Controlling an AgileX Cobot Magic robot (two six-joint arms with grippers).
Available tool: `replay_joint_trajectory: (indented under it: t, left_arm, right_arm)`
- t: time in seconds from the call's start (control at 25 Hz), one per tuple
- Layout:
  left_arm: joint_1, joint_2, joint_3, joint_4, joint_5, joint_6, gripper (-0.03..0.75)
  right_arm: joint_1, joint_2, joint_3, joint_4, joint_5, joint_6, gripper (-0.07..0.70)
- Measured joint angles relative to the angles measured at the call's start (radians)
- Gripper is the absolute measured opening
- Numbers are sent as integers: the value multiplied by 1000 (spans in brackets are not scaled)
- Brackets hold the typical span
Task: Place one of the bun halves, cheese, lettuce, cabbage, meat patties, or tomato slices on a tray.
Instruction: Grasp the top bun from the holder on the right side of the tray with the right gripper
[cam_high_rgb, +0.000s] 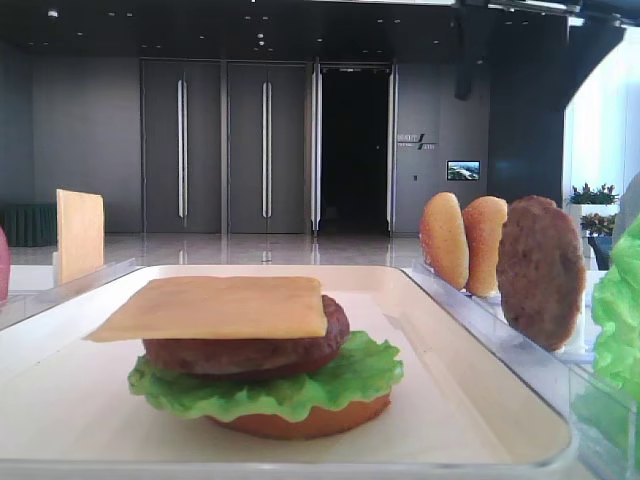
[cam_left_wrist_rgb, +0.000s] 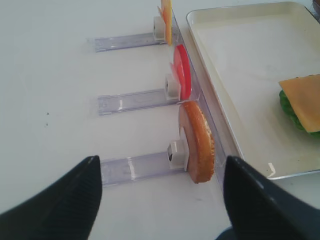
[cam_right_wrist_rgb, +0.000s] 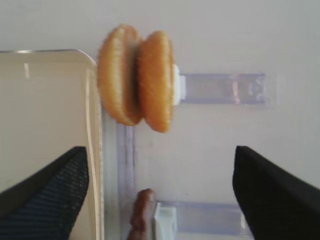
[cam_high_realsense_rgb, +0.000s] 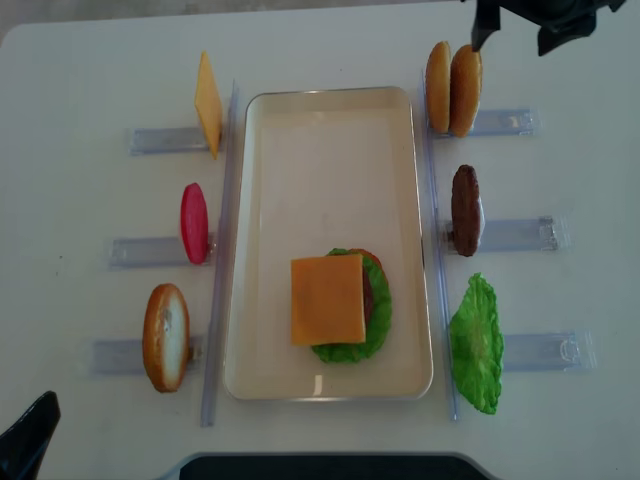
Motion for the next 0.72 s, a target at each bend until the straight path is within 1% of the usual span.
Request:
replay_joint_trajectory:
  t: [0.08, 0.32, 0.4, 0.56, 0.72]
  left_arm:
    - [0, 0, 0, 0, 0, 0, 576]
    - [0, 0, 0, 0, 0, 0, 576]
    - [0, 0, 0, 0, 0, 0, 576]
    - [0, 0, 0, 0, 0, 0, 576]
    - [0, 0, 0, 0, 0, 0, 576]
  right_arm:
    - [32, 1, -25, 1, -15, 29, 587]
    - [137, 90, -155, 10, -14, 60, 568]
    - [160, 139, -215, 17, 5, 65, 567]
    - [163, 232, -310, 12, 73, 72, 566]
    - [163, 292, -355, -20, 97, 68, 566]
